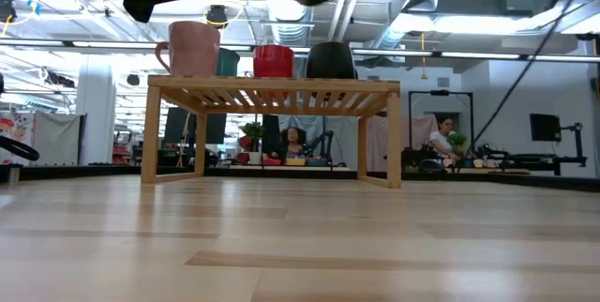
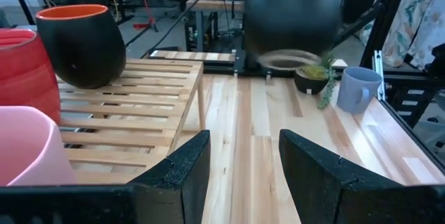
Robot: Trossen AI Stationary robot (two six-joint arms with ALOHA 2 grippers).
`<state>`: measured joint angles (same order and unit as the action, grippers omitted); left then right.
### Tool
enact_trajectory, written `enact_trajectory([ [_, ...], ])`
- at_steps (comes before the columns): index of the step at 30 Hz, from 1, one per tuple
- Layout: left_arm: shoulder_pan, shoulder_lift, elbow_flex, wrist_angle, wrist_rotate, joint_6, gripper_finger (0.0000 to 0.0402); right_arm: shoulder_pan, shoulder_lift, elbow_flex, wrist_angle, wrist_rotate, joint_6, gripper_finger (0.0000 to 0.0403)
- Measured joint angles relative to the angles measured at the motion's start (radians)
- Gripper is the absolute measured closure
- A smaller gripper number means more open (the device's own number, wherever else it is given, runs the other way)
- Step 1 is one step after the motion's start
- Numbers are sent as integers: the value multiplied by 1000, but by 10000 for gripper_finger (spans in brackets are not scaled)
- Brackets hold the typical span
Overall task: Place coffee mugs
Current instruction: Put the black cup on the shelf aligned with the other red cup
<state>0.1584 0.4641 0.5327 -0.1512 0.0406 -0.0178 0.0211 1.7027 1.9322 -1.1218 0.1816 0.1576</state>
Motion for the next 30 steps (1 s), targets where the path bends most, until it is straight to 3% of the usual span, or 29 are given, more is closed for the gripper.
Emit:
enact_trajectory([
  [4,0,0,0,10,0,-21,243,-90,145,218,-27,33,-5,365],
  [9,0,0,0,9,1,-25,243,-189,272,337,-75,30,-20,365],
  [16,0,0,0,8,1,-25,243,-268,318,326,-58,26,-28,365],
  [30,0,0,0,15,1,-24,243,-314,363,320,26,18,10,365],
])
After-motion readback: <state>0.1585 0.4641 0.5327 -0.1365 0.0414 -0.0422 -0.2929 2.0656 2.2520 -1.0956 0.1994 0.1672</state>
